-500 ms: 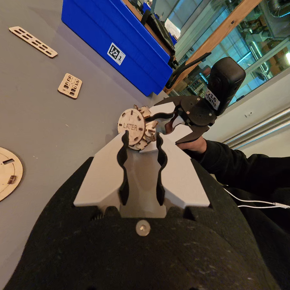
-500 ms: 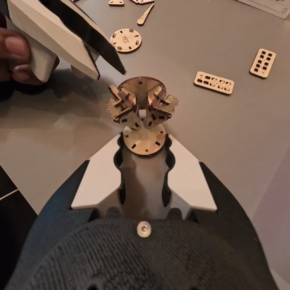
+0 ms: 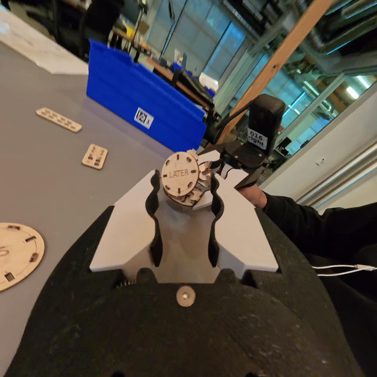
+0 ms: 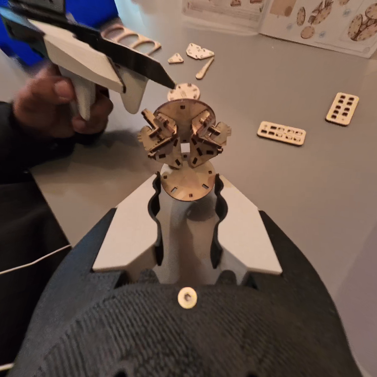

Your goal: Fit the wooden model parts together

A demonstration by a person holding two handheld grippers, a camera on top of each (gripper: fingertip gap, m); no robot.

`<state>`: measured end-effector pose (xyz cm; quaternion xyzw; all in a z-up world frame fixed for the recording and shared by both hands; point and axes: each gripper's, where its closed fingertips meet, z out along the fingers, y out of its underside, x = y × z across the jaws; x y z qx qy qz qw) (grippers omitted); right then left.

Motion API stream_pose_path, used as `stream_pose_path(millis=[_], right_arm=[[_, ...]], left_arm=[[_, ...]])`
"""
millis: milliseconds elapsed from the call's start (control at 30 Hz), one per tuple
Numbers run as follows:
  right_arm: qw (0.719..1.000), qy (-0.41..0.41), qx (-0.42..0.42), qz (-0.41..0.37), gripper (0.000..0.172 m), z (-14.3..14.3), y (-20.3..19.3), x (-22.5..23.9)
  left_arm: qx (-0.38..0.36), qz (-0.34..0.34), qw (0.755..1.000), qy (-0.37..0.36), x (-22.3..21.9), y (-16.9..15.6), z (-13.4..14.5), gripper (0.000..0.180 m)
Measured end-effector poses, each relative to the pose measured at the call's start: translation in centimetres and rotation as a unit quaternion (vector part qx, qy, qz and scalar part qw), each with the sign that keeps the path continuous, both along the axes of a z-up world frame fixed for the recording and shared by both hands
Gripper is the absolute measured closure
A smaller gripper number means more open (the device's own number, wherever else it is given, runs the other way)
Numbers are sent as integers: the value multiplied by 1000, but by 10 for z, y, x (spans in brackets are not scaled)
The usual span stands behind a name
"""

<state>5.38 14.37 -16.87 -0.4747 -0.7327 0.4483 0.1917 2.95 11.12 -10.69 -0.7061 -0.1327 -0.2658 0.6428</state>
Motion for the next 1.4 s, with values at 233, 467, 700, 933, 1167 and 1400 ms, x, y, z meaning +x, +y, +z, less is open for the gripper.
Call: stream_pose_path(millis=[233, 467, 700, 933, 1167, 1400], right_arm=[[994, -19, -71, 86, 120, 82, -19, 23], [971, -74, -140, 178, 120, 150, -53, 55], [958, -95, -178, 203, 120, 170, -75, 68], [959, -104, -177, 197, 120, 163, -72, 71], [959, -111, -178, 189, 120, 158, -67, 73], [961, -122, -162, 186, 120, 151, -68, 73]], left_arm=[[106, 46, 973, 201, 20, -22, 54, 117], [130, 76, 873, 464, 74, -42, 112, 87], [177, 140, 744, 629, 124, -65, 131, 135], [115, 111, 740, 653, 123, -51, 109, 162], [112, 135, 734, 656, 118, -47, 109, 154], [98, 127, 735, 659, 117, -43, 104, 153]])
